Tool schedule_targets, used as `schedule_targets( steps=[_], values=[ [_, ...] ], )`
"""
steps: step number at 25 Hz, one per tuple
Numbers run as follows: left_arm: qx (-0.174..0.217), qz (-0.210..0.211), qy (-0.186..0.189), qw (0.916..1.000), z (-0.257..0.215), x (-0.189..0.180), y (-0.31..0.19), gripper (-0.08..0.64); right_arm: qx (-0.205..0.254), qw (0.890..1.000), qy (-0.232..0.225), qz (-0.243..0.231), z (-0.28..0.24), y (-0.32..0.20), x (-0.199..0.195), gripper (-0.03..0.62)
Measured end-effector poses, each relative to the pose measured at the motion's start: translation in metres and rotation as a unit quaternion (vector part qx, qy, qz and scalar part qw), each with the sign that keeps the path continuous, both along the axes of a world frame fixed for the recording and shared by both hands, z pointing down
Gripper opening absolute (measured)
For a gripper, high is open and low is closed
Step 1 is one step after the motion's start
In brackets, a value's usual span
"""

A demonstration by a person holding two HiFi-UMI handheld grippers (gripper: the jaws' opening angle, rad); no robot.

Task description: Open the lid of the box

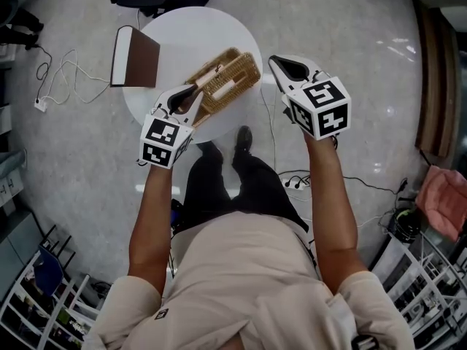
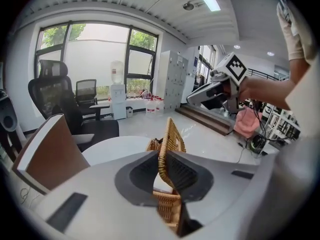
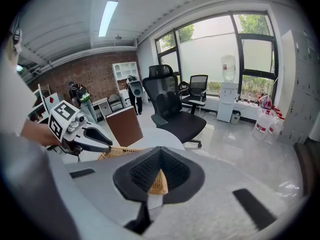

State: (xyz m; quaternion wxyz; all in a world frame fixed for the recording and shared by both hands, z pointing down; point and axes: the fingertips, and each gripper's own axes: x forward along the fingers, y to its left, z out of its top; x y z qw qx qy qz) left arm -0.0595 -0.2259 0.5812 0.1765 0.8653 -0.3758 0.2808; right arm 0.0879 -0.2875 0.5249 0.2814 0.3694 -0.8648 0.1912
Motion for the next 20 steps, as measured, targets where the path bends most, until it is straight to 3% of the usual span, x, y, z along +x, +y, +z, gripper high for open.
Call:
schedule_targets(
  steps=[20],
  values=[
    [-0.006,0.077,-0.011,0.9969,-0.017,0.048,0.06,0.044,0.009,1.0,0.01,-0.008,-0.033,0.033,0.01,-0.006]
  ],
)
